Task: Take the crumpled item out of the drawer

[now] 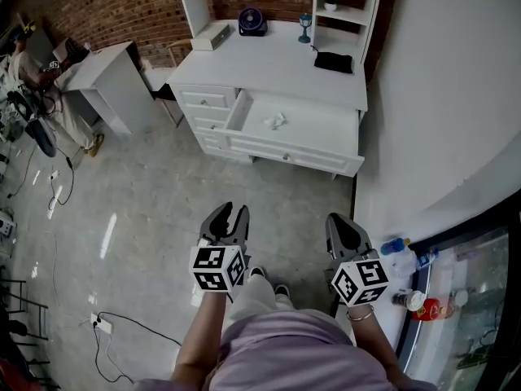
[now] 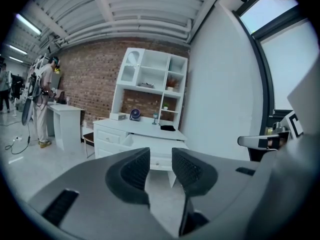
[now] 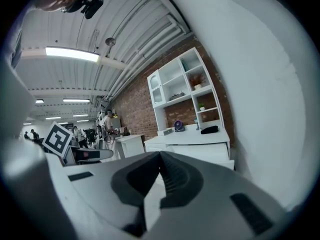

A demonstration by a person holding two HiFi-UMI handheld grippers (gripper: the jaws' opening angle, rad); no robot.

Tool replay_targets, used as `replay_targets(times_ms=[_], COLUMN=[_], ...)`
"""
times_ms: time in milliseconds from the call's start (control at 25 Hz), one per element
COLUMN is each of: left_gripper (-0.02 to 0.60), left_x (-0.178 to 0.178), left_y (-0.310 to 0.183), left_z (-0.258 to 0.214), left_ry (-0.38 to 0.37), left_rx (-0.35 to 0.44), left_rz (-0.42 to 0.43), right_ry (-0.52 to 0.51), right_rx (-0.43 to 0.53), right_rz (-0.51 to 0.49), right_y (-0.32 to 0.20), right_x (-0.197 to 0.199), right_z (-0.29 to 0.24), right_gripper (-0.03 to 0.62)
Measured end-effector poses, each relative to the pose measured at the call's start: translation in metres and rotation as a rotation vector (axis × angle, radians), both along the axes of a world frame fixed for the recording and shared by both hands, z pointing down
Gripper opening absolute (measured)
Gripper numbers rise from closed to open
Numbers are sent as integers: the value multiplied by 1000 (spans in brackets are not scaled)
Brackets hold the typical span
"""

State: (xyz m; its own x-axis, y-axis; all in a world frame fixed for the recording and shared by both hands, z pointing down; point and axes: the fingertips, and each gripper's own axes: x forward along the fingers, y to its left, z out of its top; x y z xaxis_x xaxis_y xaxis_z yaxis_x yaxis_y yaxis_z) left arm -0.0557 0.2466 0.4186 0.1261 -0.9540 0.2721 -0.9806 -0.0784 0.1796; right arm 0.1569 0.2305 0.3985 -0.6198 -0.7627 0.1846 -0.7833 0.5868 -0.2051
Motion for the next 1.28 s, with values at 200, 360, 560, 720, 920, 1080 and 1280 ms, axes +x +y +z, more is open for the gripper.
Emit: replay_targets(times_ms=[200,360,560,720,920,1080,1280], left_gripper=[169,190,199,210,219,220,221], left_x=[-6,-15,-34,-49,-65,-80,-94], left_y=[-25,-62,-122,-176,-236,-279,-319], left_z=[6,10,10,12,9,9,13], left_ry=[-1,-9,-17,-9,-13,-16,-17], left_rx=[-17,-20,-11,-16,-22,-17,-24], left_rz=[13,36,49,64,90,106,132], right_ry=[-6,2,3,3,9,14,19], right_rx=[-8,-13,-13,-13,-14,-15,-11], right_rz=[31,50,70,88,100,117,152], right_y=[-23,-51,-102,-153,-210,-249,-282], right_x=[-2,-8,-19,-36,-58,-72,-81], right_z=[3,9,11,8,2,1,-1], right_gripper=[3,3,3,3,3,3,3])
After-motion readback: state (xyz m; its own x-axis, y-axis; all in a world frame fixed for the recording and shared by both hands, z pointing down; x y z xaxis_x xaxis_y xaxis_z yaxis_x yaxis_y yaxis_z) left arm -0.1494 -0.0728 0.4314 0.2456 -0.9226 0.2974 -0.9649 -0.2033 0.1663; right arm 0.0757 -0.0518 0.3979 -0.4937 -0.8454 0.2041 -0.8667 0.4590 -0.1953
